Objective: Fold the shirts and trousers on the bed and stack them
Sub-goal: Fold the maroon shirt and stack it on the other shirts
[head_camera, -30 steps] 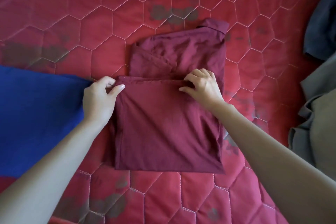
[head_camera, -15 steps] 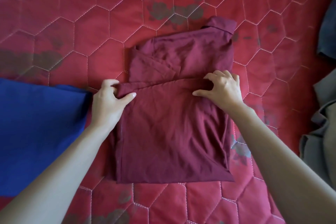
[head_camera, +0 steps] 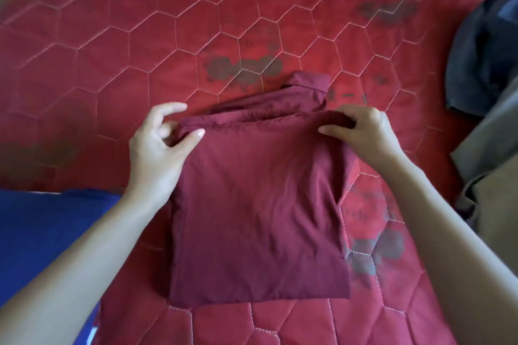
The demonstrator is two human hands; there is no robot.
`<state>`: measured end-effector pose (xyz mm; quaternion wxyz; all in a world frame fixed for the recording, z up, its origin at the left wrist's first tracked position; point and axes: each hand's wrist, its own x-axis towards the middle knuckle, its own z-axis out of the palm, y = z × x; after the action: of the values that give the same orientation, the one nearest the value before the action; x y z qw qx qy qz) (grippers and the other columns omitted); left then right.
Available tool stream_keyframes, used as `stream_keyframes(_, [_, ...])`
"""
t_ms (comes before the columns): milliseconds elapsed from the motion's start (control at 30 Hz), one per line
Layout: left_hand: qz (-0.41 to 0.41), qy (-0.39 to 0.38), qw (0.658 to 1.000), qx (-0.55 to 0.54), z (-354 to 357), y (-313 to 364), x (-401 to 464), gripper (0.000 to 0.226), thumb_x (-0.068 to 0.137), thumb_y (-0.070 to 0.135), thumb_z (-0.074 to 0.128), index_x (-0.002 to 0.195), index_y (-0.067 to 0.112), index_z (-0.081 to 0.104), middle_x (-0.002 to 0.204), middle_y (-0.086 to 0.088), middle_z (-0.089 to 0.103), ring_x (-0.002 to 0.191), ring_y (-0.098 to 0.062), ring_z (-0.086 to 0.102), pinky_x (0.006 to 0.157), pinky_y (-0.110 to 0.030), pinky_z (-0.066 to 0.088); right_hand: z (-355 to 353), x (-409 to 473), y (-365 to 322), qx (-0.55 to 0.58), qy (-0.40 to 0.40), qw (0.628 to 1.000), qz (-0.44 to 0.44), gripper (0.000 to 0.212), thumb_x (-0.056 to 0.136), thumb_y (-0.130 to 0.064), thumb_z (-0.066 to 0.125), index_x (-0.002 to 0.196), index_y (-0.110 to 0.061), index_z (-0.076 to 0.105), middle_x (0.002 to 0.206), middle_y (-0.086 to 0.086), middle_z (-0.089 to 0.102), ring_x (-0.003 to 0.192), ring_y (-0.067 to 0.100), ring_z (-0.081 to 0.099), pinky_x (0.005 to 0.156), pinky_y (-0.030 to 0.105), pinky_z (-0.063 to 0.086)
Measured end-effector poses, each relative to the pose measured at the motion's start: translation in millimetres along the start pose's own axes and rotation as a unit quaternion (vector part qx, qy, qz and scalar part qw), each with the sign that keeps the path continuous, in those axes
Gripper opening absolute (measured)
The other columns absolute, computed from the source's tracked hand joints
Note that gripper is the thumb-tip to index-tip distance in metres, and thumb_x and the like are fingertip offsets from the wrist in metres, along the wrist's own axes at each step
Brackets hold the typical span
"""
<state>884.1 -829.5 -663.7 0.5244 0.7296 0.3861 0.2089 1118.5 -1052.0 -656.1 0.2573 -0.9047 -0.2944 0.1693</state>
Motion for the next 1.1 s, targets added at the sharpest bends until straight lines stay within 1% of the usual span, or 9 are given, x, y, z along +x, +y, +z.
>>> stream_keyframes(100, [0.013,-0.014,1.0,0.017,20.1,7.4,55.3,0.04,0.079,0.015,0.078,0.113,0.025,0.061,0.084,0.004,0.072,0.081,-0.014,0.069,0.086,-0.034,0.054,-13.5,44.1,-4.3,-0.027,-0.005,1.0,-0.005,0.033,0.077,-0.036,0.078,0.071,-0.015,0.054,0.059,-0.006,0.044,0.067,0.019,0.044,0.063,0.036,0.035])
stream_keyframes(200, [-0.003,-0.032,0.998,0.045,41.7,0.2,107.0,0.038,0.08,0.013,0.076,0.115,0.018,0.061,0.088,-0.003,0.07,0.085,-0.02,0.067,0.09,-0.041,0.052,-15.5,91.5,-4.0,-0.048,-0.013,0.999,0.002,0.026,0.079,-0.035,0.077,0.076,-0.018,0.056,0.065,-0.002,0.049,0.074,0.022,0.048,0.064,0.032,0.034])
stream_keyframes(300, [-0.012,-0.045,0.983,0.18,61.1,-18.4,139.4,0.043,0.086,0.018,0.071,0.125,0.012,0.054,0.113,-0.012,0.066,0.108,-0.031,0.06,0.095,-0.042,0.045,-3.3,124.1,-1.8,-0.134,-0.036,0.99,0.021,0.036,0.083,-0.039,0.071,0.107,-0.013,0.062,0.102,0.008,0.062,0.104,0.028,0.053,0.083,0.035,0.041])
stream_keyframes(367, [0.0,-0.006,0.952,0.306,70.9,-22.1,142.7,0.054,0.089,0.021,0.066,0.136,0.006,0.044,0.133,-0.017,0.053,0.124,-0.036,0.046,0.102,-0.047,0.038,11.5,130.6,-2.9,-0.189,-0.008,0.981,0.039,0.06,0.087,-0.047,0.064,0.135,-0.016,0.048,0.131,0.009,0.051,0.128,0.029,0.04,0.105,0.041,0.033])
stream_keyframes(467, [0.143,0.031,0.917,0.371,82.5,-15.1,113.1,0.055,0.093,0.017,0.057,0.141,-0.001,0.039,0.146,-0.021,0.039,0.138,-0.036,0.032,0.113,-0.048,0.029,43.1,106.0,-20.8,-0.171,0.114,0.978,0.023,0.057,0.095,-0.042,0.052,0.143,-0.013,0.04,0.144,0.011,0.041,0.14,0.029,0.028,0.115,0.044,0.021])
stream_keyframes(533, [0.252,-0.001,0.894,0.371,91.3,-16.6,71.7,0.049,0.093,0.014,0.05,0.139,0.001,0.045,0.15,-0.016,0.038,0.143,-0.033,0.028,0.116,-0.051,0.025,74.2,68.4,-34.5,-0.135,0.166,0.977,-0.027,0.047,0.097,-0.032,0.048,0.14,-0.01,0.047,0.146,0.012,0.043,0.142,0.029,0.028,0.116,0.048,0.02])
stream_keyframes(600, [0.296,-0.051,0.871,0.389,99.2,-22.9,26.5,0.049,0.091,0.015,0.044,0.139,0.003,0.047,0.152,-0.013,0.037,0.145,-0.03,0.026,0.116,-0.053,0.023,106.0,26.1,-45.3,-0.114,0.179,0.975,-0.069,0.043,0.096,-0.023,0.046,0.137,-0.01,0.052,0.146,0.013,0.045,0.142,0.031,0.031,0.117,0.052,0.02])
stream_keyframes(800, [0.207,-0.139,0.838,0.485,98.7,-70.7,-13.3,0.055,0.1,0.039,0.032,0.15,0.018,0.034,0.159,-0.009,0.024,0.148,-0.028,0.02,0.117,-0.056,0.016,155.9,-29.4,-20.6,-0.191,0.047,0.979,-0.047,0.05,0.101,-0.039,0.034,0.15,-0.026,0.034,0.158,0.007,0.026,0.148,0.024,0.016,0.12,0.048,0.006])
stream_keyframes(1100, [0.082,-0.07,0.86,0.499,68.9,-78.5,-7.0,0.058,0.104,0.039,0.028,0.154,0.011,0.02,0.162,-0.012,0.01,0.15,-0.027,0.005,0.12,-0.054,0.006,111.8,-49.5,46.6,-0.216,0.068,0.968,0.11,0.055,0.103,-0.042,0.028,0.154,-0.026,0.017,0.163,0.007,0.009,0.15,0.023,0.002,0.119,0.052,0.002])
